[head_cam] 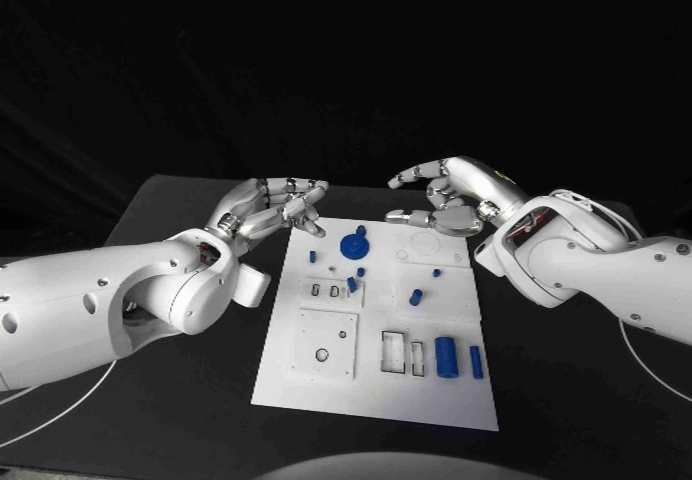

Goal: Assemble the parts on the task board

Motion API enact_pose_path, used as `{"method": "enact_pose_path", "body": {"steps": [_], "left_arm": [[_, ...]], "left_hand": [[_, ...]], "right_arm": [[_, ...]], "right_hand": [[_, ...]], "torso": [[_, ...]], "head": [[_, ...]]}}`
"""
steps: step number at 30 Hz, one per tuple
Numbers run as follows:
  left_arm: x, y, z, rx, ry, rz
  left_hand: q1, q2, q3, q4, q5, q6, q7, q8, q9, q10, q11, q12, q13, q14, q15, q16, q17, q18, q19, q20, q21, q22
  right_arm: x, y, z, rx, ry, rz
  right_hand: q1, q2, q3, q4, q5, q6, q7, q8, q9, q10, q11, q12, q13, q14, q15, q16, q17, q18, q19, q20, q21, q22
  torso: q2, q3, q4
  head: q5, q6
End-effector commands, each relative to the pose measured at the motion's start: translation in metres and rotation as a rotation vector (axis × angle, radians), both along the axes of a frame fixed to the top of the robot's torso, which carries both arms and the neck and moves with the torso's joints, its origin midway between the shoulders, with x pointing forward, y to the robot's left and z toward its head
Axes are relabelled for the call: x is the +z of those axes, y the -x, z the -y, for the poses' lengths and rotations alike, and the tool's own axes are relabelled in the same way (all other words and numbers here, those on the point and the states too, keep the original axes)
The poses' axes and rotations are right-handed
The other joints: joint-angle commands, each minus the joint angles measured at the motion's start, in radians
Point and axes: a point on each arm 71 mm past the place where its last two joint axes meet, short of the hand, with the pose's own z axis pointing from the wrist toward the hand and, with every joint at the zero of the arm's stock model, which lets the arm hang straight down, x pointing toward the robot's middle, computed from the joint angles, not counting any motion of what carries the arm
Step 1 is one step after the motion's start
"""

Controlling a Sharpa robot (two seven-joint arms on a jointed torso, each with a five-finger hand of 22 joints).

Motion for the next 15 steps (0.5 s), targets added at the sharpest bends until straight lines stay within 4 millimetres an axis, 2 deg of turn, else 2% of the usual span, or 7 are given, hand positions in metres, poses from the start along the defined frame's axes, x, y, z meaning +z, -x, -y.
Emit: {"method": "enact_pose_path", "body": {"steps": [1, 2, 3, 5, 7, 11, 15], "left_arm": [[0.004, -0.008, -0.001, 0.058, -0.294, 0.024], [0.006, -0.011, 0.000, 0.049, -0.348, 0.007], [0.006, -0.014, 0.001, 0.041, -0.400, -0.017], [0.006, -0.018, 0.003, 0.023, -0.492, -0.067], [0.004, -0.021, 0.005, -0.002, -0.588, -0.111], [-0.002, -0.027, 0.013, -0.045, -0.776, -0.162], [-0.010, -0.034, 0.025, -0.091, -0.942, -0.221]], "left_hand": [[-0.044, 0.002, -0.028, 0.007, -0.056, 0.047, -0.004, 0.007, 0.010, 0.283, -0.022, 0.316, 0.494, 0.198, -0.025, 0.332, 0.422, 0.003, 0.064, -0.032, 0.141, 0.083], [-0.075, 0.001, -0.046, 0.015, -0.082, 0.068, -0.002, 0.011, 0.015, 0.409, -0.016, 0.408, 0.705, 0.310, -0.028, 0.452, 0.657, 0.001, 0.081, -0.038, 0.195, 0.118], [-0.093, 0.000, -0.057, 0.021, -0.095, 0.083, -0.007, 0.015, 0.020, 0.509, -0.013, 0.466, 0.861, 0.393, -0.030, 0.524, 0.819, -0.007, 0.125, -0.042, 0.278, 0.206], [-0.136, 0.005, -0.081, 0.015, -0.108, 0.144, -0.020, 0.057, 0.041, 0.688, -0.023, 0.535, 1.116, 0.538, -0.039, 0.607, 1.078, -0.036, 0.239, -0.050, 0.470, 0.457], [-0.185, 0.012, -0.110, 0.013, -0.130, 0.172, -0.029, 0.099, 0.061, 0.719, -0.036, 0.544, 1.159, 0.608, -0.052, 0.630, 1.193, -0.058, 0.289, -0.052, 0.587, 0.611], [-0.271, 0.030, -0.161, 0.020, -0.176, 0.227, -0.059, 0.193, 0.122, 0.719, -0.064, 0.544, 1.159, 0.621, -0.071, 0.632, 1.213, -0.110, 0.467, -0.070, 0.803, 0.983], [-0.334, 0.046, -0.195, 0.019, -0.211, 0.247, -0.079, 0.252, 0.176, 0.719, -0.080, 0.544, 1.159, 0.621, -0.085, 0.632, 1.213, -0.138, 0.557, -0.085, 0.871, 1.132]], "right_arm": [[-0.002, -0.005, 0.012, -0.034, -0.052, -0.016], [-0.003, -0.006, 0.015, -0.043, -0.052, -0.022], [-0.005, -0.007, 0.019, -0.052, -0.053, -0.028], [-0.008, -0.007, 0.024, -0.064, -0.055, -0.037], [-0.011, -0.007, 0.028, -0.072, -0.055, -0.043], [-0.017, -0.006, 0.035, -0.087, -0.049, -0.058], [-0.023, -0.005, 0.041, -0.100, -0.040, -0.075]], "right_hand": [[0.002, 0.021, 0.008, 0.001, -0.001, 0.014, 0.004, 0.007, -0.002, 0.026, 0.009, 0.006, 0.111, 0.053, 0.008, 0.008, 0.002, -0.011, 0.006, 0.002, 0.005, 0.106], [0.004, 0.027, 0.008, 0.000, 0.000, 0.018, 0.006, 0.009, -0.003, 0.026, 0.011, 0.006, 0.111, 0.053, 0.009, 0.009, 0.003, -0.011, 0.006, 0.004, 0.006, 0.107], [0.008, 0.034, 0.009, -0.001, 0.001, 0.022, 0.007, 0.011, -0.004, 0.027, 0.012, 0.007, 0.112, 0.053, 0.011, 0.010, 0.003, -0.011, 0.006, 0.005, 0.006, 0.108], [0.014, 0.043, 0.011, -0.003, 0.006, 0.025, 0.008, 0.013, -0.006, 0.028, 0.013, 0.008, 0.114, 0.053, 0.012, 0.012, 0.004, -0.011, 0.007, 0.006, 0.008, 0.110], [0.017, 0.048, 0.011, -0.003, 0.009, 0.026, 0.007, 0.013, -0.008, 0.029, 0.013, 0.010, 0.116, 0.053, 0.012, 0.015, 0.006, -0.012, 0.008, 0.007, 0.011, 0.111], [0.018, 0.055, 0.012, -0.002, 0.014, 0.028, 0.007, 0.014, -0.010, 0.030, 0.013, 0.011, 0.117, 0.054, 0.012, 0.017, 0.008, -0.012, 0.009, 0.008, 0.014, 0.114], [0.022, 0.065, 0.011, -0.003, 0.025, 0.034, 0.008, 0.017, -0.012, 0.034, 0.013, 0.017, 0.125, 0.054, 0.012, 0.023, 0.013, -0.014, 0.012, 0.008, 0.021, 0.118]], "torso": [[-0.032, 0.0190, -0.0141], [-0.039, 0.0233, -0.0186], [-0.043, 0.0252, -0.0207], [-0.054, 0.0310, -0.0262], [-0.061, 0.0340, -0.0315], [-0.073, 0.0389, -0.0366], [-0.081, 0.0397, -0.0389]], "head": [[0.024, 0.010], [0.031, 0.013], [0.034, 0.014], [0.039, 0.012], [0.042, 0.013], [0.039, 0.016], [0.030, 0.005]]}}
